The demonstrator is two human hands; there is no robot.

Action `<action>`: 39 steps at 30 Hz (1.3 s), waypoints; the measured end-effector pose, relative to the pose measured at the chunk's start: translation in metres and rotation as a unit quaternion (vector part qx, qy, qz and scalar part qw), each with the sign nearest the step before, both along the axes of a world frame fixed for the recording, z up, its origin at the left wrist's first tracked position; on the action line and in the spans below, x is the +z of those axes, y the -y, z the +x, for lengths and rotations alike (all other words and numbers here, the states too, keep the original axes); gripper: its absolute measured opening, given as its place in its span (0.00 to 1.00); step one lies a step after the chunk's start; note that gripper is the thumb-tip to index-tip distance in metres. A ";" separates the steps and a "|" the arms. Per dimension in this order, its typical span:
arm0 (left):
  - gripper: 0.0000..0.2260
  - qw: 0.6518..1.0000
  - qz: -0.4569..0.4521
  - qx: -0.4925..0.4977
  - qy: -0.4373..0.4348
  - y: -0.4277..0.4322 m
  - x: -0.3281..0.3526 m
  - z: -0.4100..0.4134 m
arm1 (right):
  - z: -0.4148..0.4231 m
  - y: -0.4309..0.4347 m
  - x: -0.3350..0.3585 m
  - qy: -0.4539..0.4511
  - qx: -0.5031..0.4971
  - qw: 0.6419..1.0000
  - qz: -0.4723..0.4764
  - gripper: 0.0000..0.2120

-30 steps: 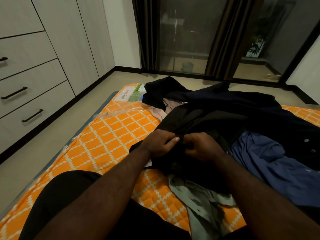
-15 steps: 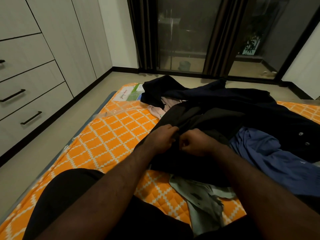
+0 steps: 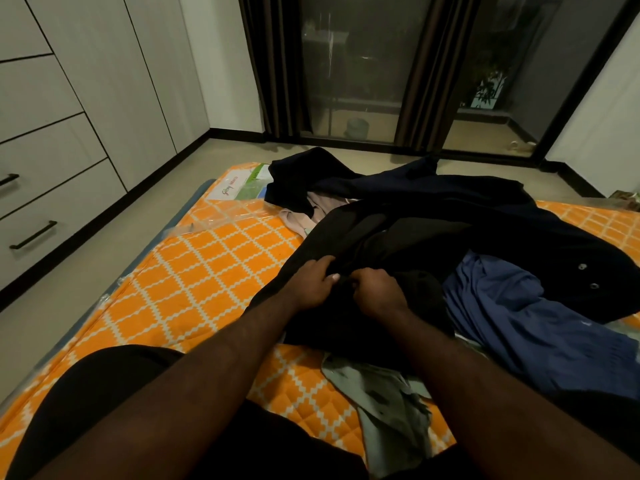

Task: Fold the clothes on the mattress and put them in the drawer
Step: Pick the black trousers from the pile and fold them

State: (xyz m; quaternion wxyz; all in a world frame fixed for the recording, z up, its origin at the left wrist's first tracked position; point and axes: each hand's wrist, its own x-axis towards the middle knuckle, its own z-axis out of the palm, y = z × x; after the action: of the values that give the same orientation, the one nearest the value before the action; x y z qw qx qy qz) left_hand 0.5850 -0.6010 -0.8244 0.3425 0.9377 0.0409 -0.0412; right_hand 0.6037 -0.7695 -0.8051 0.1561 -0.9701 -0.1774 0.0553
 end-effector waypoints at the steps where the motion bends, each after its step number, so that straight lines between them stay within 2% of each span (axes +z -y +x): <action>1: 0.24 1.000 -0.021 0.013 0.004 0.002 0.004 0.003 | 0.001 -0.001 -0.002 -0.003 -0.008 1.000 0.014 0.09; 4: 0.17 0.989 -0.112 0.094 -0.010 0.011 0.007 0.010 | 0.001 -0.003 -0.012 -0.003 -0.034 0.997 0.072 0.08; 7: 0.08 0.962 -0.211 0.167 -0.044 0.019 -0.001 0.015 | 0.000 -0.004 -0.019 0.008 -0.072 0.986 0.149 0.09; 11: 0.13 0.925 -0.328 0.170 -0.085 0.018 0.003 0.013 | 0.001 -0.004 -0.019 -0.002 -0.099 0.972 0.213 0.16; 16: 0.08 0.900 -0.393 0.166 -0.091 0.012 0.003 0.015 | 0.005 -0.008 -0.017 0.003 -0.126 0.955 0.269 0.14; 20: 0.08 0.898 -0.395 0.173 -0.085 0.015 0.007 0.015 | -0.001 -0.011 -0.014 0.047 -0.125 0.949 0.287 0.15; 22: 0.08 0.897 -0.398 0.165 -0.101 0.015 0.013 0.011 | -0.003 -0.012 -0.014 0.060 -0.090 0.951 0.290 0.17; 24: 0.07 0.892 -0.405 0.167 -0.108 0.012 0.017 0.009 | -0.003 -0.012 -0.013 0.072 -0.053 0.956 0.278 0.15; 26: 0.04 0.893 -0.395 0.189 -0.108 0.010 0.019 0.008 | -0.002 -0.011 -0.009 0.083 -0.007 0.970 0.230 0.09; 28: 0.03 0.902 -0.366 0.205 -0.098 0.010 0.018 0.010 | 0.000 -0.010 0.001 0.087 0.059 0.981 0.161 0.09; 31: 0.03 0.915 -0.328 0.227 -0.060 0.008 0.019 0.012 | 0.002 -0.011 0.024 0.038 0.164 0.981 0.095 0.12; 33: 0.06 0.919 -0.316 0.232 -0.034 0.008 0.022 0.014 | 0.000 -0.014 0.039 -0.020 0.225 0.973 0.053 0.13; 36: 0.10 0.918 -0.317 0.236 0.007 0.008 0.027 0.016 | -0.007 -0.020 0.052 -0.116 0.266 0.957 0.028 0.13; 39: 0.12 0.921 -0.295 0.254 0.022 0.007 0.024 0.015 | -0.014 -0.022 0.056 -0.175 0.289 0.941 0.033 0.12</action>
State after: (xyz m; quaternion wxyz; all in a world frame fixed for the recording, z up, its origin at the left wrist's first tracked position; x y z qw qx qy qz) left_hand 0.6002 -0.6084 -0.7999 0.6031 0.7531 0.2564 0.0582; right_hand 0.5896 -0.7474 -0.7490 0.1934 -0.8466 -0.4217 0.2609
